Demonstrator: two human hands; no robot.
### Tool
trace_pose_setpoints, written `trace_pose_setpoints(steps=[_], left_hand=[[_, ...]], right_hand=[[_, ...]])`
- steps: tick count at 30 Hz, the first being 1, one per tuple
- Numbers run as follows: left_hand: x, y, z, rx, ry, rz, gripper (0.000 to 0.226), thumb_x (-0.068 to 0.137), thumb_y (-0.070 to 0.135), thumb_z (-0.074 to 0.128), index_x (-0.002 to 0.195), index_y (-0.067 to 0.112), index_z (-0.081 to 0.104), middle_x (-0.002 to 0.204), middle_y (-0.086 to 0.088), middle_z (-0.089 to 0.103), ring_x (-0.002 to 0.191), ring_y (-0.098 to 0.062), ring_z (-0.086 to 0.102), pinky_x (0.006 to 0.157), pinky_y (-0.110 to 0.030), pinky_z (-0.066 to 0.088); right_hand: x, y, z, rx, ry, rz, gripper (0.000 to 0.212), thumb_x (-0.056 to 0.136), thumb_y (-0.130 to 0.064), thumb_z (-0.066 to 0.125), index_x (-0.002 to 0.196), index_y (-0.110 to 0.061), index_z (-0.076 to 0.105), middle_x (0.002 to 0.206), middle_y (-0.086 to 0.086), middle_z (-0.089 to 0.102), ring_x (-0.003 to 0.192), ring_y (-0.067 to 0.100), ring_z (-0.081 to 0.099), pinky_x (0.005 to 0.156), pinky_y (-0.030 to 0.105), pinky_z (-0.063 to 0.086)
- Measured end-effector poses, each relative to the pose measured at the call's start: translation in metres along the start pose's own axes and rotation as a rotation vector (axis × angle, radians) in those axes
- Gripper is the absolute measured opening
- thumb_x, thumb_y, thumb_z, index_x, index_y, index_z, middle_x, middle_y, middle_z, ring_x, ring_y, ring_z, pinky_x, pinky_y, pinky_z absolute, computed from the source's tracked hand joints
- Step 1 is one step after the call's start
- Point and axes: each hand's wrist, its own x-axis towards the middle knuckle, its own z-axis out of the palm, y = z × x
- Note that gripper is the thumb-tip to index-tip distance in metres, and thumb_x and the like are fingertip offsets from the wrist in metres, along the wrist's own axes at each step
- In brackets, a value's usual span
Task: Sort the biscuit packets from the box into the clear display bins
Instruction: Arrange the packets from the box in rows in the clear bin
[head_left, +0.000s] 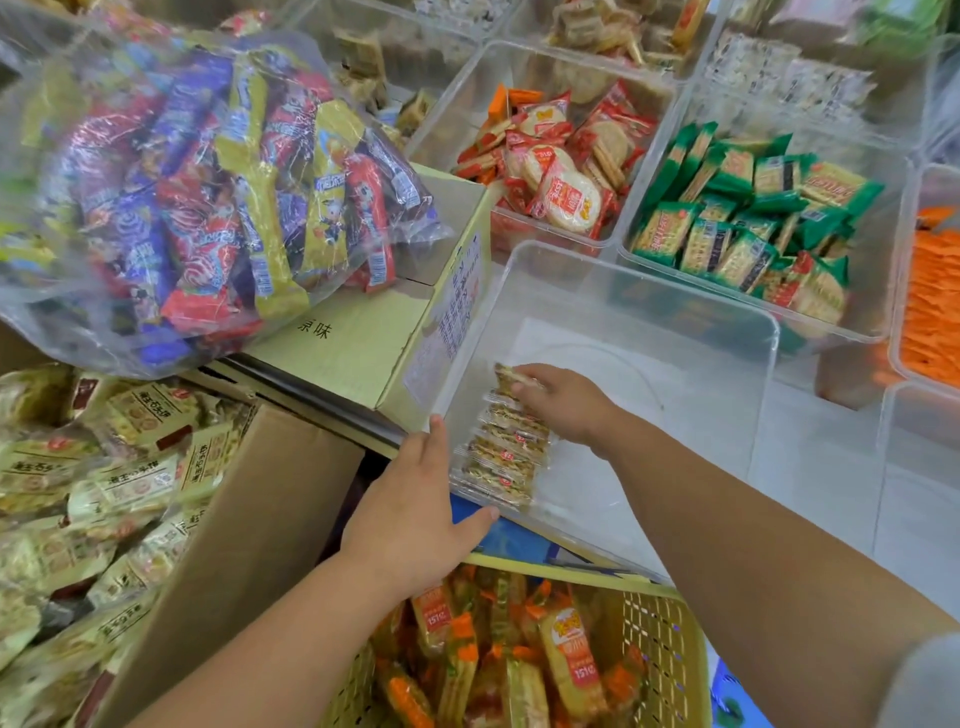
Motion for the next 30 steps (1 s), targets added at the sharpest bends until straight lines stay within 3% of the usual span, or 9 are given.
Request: trace_pose_setpoints(steps=[2, 9, 13, 16, 20, 23, 26, 30], left_hand=[[0.001, -0.001, 0.001, 0.017, 0.004, 0.005, 0.115, 0.087, 0.077, 0.053, 0.162, 0.024, -0.016, 0.169, 0.004, 0.010, 0.146, -0.019, 0.038, 0.110, -0.034, 0.042], [0.002, 0.000, 0.003, 0.037, 0.005, 0.000, 0.115, 0.087, 0.079, 0.051, 0.162, 0.022, -0.015, 0.169, 0.003, 0.009, 0.146, -0.019, 0.037, 0.112, -0.036, 0.040], [0.003, 0.001, 0.003, 0.044, -0.003, 0.003, 0.114, 0.087, 0.079, 0.049, 0.162, 0.022, -0.016, 0.169, 0.001, 0.009, 0.145, -0.020, 0.039, 0.110, -0.036, 0.042], [0.003, 0.002, 0.000, 0.024, -0.022, -0.001, 0.115, 0.088, 0.078, 0.051, 0.162, 0.022, -0.016, 0.169, 0.001, 0.010, 0.146, -0.021, 0.037, 0.111, -0.037, 0.041], [-0.007, 0.006, -0.012, -0.084, -0.042, 0.003, 0.112, 0.088, 0.075, 0.056, 0.163, 0.028, -0.011, 0.173, 0.007, -0.003, 0.158, -0.022, 0.012, 0.125, -0.041, 0.024], [-0.034, 0.003, -0.028, -0.199, 0.047, 0.063, 0.098, 0.090, 0.068, 0.061, 0.164, 0.037, 0.005, 0.171, 0.015, 0.005, 0.157, -0.016, 0.011, 0.126, -0.042, 0.023], [-0.076, -0.015, -0.047, -0.286, 0.168, 0.127, 0.078, 0.091, 0.061, 0.065, 0.157, 0.042, 0.029, 0.161, 0.020, 0.024, 0.149, -0.005, 0.023, 0.121, -0.031, 0.028], [-0.138, -0.060, -0.070, -0.376, 0.356, 0.119, 0.052, 0.087, 0.051, 0.067, 0.136, 0.034, 0.059, 0.135, 0.023, 0.049, 0.128, 0.008, 0.043, 0.110, -0.014, 0.033]], right_hand=[[0.002, 0.000, 0.001, -0.028, -0.021, -0.028, 0.045, 0.101, -0.043, 0.055, 0.145, -0.035, 0.051, 0.141, 0.005, 0.057, 0.121, 0.025, 0.056, 0.095, 0.034, 0.047], [0.007, 0.006, -0.001, -0.076, -0.080, -0.038, 0.042, 0.100, -0.042, 0.057, 0.141, -0.031, 0.055, 0.132, 0.002, 0.062, 0.114, 0.022, 0.058, 0.089, 0.031, 0.041], [0.006, 0.004, 0.006, -0.110, -0.085, -0.054, 0.047, 0.103, -0.042, 0.051, 0.148, -0.029, 0.046, 0.142, 0.007, 0.055, 0.124, 0.027, 0.055, 0.102, 0.037, 0.043], [0.002, 0.003, 0.008, -0.191, -0.037, -0.029, 0.057, 0.104, -0.047, 0.046, 0.156, -0.028, 0.033, 0.155, 0.010, 0.044, 0.137, 0.031, 0.045, 0.107, 0.038, 0.036], [-0.019, -0.006, 0.010, -0.082, 0.092, -0.010, 0.064, 0.103, -0.056, 0.042, 0.159, -0.032, 0.024, 0.156, 0.011, 0.044, 0.141, 0.031, 0.043, 0.111, 0.041, 0.037], [-0.047, -0.016, 0.021, -0.043, 0.170, -0.046, 0.066, 0.101, -0.058, 0.045, 0.158, -0.031, 0.028, 0.160, 0.007, 0.039, 0.146, 0.031, 0.037, 0.117, 0.050, 0.035], [-0.075, -0.031, 0.035, -0.024, 0.275, -0.086, 0.061, 0.102, -0.057, 0.043, 0.156, -0.030, 0.033, 0.160, 0.004, 0.039, 0.150, 0.034, 0.029, 0.120, 0.053, 0.028], [-0.112, -0.067, 0.061, 0.005, 0.370, -0.209, 0.055, 0.102, -0.049, 0.049, 0.151, -0.026, 0.042, 0.155, 0.002, 0.045, 0.142, 0.022, 0.040, 0.112, 0.039, 0.034]])
